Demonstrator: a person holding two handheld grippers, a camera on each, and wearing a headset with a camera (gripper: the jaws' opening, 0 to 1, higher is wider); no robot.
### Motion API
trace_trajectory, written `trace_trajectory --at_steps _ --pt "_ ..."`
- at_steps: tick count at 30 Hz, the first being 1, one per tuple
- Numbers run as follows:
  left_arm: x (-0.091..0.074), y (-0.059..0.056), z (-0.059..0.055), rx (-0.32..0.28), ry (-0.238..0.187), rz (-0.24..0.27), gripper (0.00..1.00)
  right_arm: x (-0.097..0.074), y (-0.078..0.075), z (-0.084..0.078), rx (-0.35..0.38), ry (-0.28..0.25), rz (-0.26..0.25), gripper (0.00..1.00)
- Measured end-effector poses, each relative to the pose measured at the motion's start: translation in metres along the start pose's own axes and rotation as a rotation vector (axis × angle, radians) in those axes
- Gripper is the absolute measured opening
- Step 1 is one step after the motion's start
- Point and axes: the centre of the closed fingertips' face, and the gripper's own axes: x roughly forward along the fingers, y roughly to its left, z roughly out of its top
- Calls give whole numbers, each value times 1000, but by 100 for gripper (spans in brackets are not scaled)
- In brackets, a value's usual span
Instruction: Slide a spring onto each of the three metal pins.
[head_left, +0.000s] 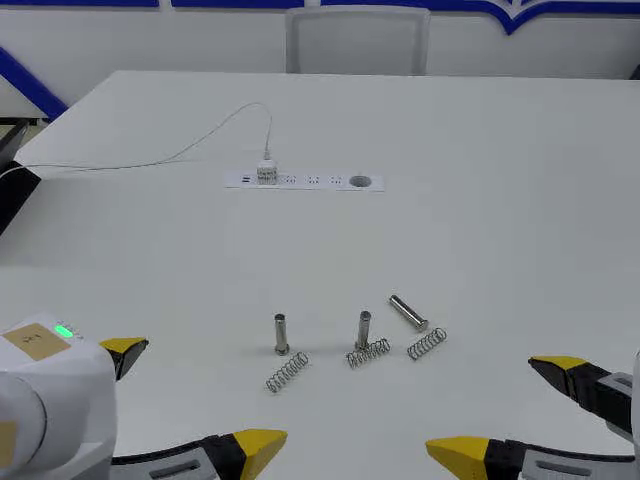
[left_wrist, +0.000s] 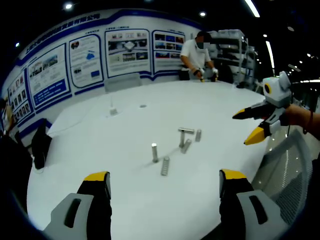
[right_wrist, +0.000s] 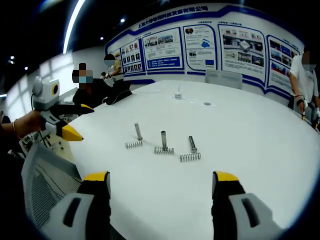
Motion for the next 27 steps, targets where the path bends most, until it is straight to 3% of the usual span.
trace_trajectory --at_steps 20,27 --pt "3 -2 0 -28 -7 -17 89 22 -25 22 -2 -3 -27 74" --pt "5 -2 -3 -29 -2 -24 89 36 -32 30 2 1 -13 71"
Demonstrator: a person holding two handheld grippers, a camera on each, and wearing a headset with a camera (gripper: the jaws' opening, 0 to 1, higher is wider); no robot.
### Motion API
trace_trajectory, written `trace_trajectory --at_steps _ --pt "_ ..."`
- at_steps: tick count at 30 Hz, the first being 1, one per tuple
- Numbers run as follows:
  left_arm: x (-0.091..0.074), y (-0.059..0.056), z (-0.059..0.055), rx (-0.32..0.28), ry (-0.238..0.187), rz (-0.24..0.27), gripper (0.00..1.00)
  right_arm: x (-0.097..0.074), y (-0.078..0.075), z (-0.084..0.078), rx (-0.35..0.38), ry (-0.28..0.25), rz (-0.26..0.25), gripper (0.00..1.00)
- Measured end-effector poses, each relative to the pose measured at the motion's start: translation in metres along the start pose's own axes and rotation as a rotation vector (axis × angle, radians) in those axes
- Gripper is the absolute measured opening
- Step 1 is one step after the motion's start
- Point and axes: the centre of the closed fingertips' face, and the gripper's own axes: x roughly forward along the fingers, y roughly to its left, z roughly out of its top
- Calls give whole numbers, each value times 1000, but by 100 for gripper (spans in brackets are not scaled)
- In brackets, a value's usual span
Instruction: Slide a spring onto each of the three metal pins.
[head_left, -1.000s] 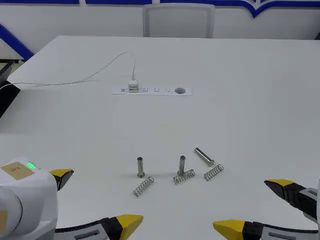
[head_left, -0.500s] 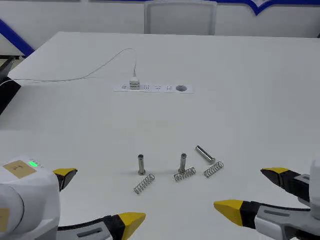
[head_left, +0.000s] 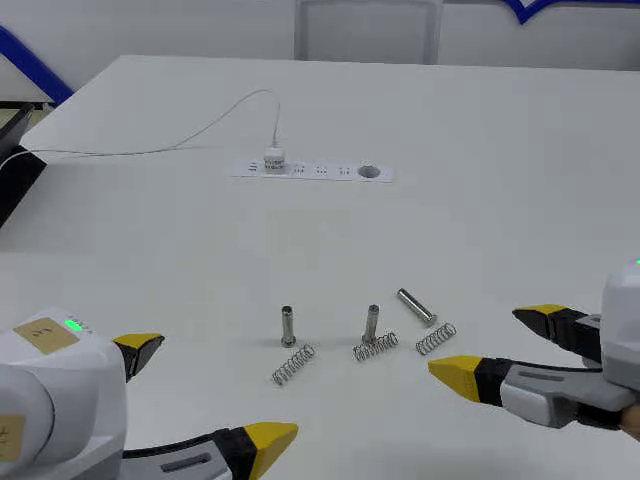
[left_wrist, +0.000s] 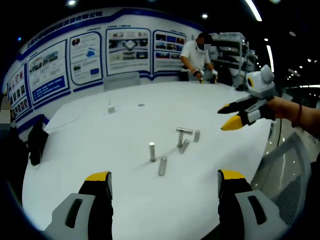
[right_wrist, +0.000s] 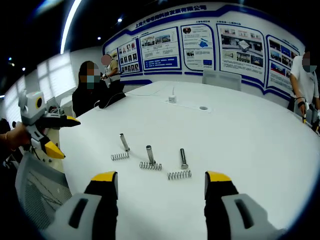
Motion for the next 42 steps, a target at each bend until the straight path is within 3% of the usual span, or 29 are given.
trace_trajectory --at_steps 11,15,26,29,37,42 --pt "3 1 -5 -11 10 -7 88 28 -7 9 4 9 35 67" --pt "4 1 -7 -10 14 -5 88 39 -13 10 -44 31 25 63" --pt "7 2 -3 -8 -8 7 85 67 -23 16 -77 51 34 56" --pt "9 1 -4 -10 -2 1 85 76 -27 15 -148 75 22 52" --pt "12 2 -6 -9 4 3 84 97 -34 13 -169 89 22 44" --pt "14 2 -6 -12 2 1 83 110 -40 11 -143 87 20 37"
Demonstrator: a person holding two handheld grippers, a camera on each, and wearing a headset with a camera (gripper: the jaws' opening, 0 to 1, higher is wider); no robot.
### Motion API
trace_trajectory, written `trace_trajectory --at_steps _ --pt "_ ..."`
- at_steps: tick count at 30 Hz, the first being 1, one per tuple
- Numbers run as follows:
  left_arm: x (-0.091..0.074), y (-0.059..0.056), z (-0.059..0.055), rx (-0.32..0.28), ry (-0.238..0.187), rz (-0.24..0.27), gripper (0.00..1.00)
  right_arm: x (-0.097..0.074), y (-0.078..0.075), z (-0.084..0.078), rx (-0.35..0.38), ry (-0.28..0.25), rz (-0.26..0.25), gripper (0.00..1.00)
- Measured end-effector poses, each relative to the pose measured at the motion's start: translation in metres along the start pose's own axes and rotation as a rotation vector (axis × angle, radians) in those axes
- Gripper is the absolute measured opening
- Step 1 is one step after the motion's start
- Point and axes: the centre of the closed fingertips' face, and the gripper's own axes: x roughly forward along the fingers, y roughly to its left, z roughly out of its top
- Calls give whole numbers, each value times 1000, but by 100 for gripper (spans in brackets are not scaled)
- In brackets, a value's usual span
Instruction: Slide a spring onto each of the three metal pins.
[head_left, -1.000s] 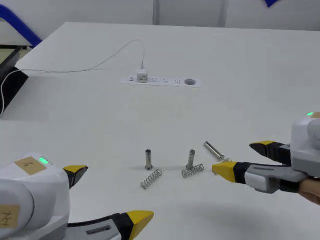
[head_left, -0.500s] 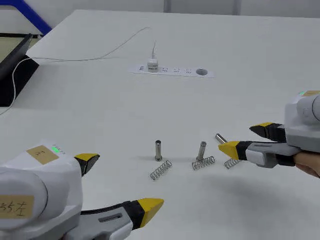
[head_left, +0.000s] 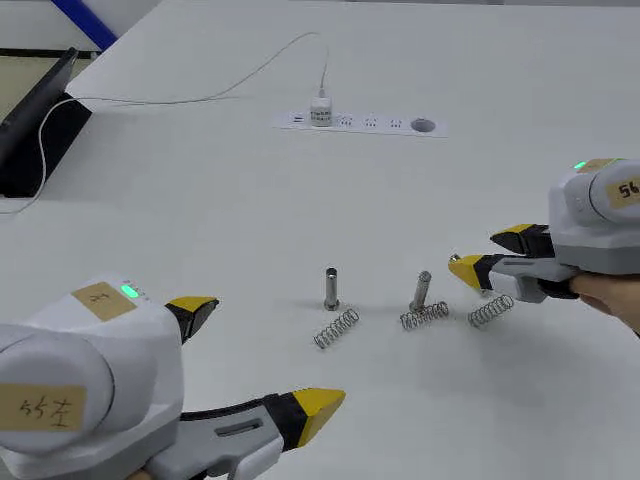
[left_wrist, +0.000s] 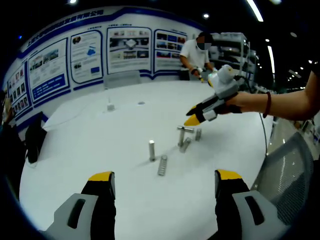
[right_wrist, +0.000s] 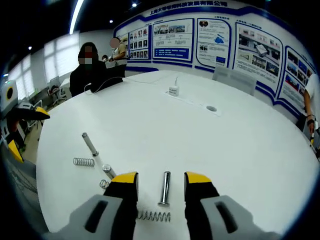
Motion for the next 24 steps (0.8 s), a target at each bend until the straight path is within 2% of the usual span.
trace_trajectory --at_steps 4,7,13,16,24 --pt "2 0 -2 3 6 3 83 9 -2 -5 7 12 2 33" --pt "3 0 -3 4 14 2 83 16 -3 -11 50 27 10 30" --pt "4 0 -5 11 15 1 82 26 0 -16 45 48 17 25" --pt "5 0 -6 7 19 -1 82 30 -1 -19 23 63 7 23" --pt "5 3 -5 10 15 0 81 34 -7 -25 66 81 -22 18"
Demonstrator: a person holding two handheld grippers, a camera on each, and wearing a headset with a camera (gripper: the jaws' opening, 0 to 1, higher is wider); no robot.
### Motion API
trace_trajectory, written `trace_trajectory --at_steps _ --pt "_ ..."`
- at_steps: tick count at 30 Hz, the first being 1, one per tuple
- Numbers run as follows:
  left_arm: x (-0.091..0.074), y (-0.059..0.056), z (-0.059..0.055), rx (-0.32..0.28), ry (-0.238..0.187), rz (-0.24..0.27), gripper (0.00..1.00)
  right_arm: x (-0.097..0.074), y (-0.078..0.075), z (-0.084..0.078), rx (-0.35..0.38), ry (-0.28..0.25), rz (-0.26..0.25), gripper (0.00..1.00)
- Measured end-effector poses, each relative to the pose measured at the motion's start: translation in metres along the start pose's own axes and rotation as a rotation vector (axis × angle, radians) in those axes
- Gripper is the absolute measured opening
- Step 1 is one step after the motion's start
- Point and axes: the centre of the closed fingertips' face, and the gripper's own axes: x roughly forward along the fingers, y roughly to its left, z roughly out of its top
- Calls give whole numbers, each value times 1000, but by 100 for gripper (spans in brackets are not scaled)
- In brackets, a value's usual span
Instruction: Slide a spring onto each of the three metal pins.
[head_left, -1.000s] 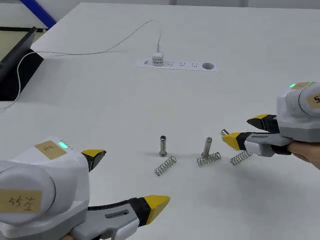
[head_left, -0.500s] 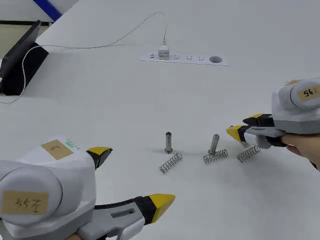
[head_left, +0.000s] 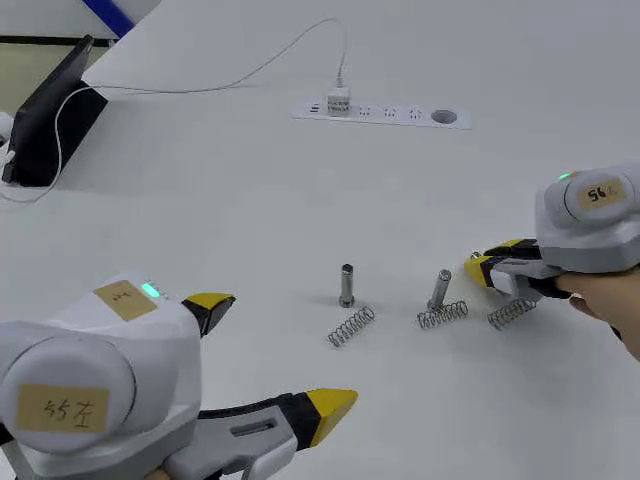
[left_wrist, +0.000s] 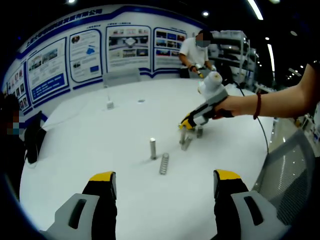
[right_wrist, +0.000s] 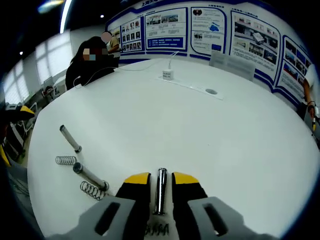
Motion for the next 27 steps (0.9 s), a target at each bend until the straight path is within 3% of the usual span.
trace_trajectory --at_steps 11,14,20,27 --pt "-2 2 -2 4 10 -1 81 4 -2 0 57 -14 -21 9" --pt "-3 2 -1 8 9 -1 81 3 -4 -1 109 -11 -17 9" --pt "-6 4 3 12 -6 8 81 -8 -4 3 159 -37 -8 9" --pt "-8 3 6 14 -15 12 81 -22 -3 8 163 -53 -3 9"
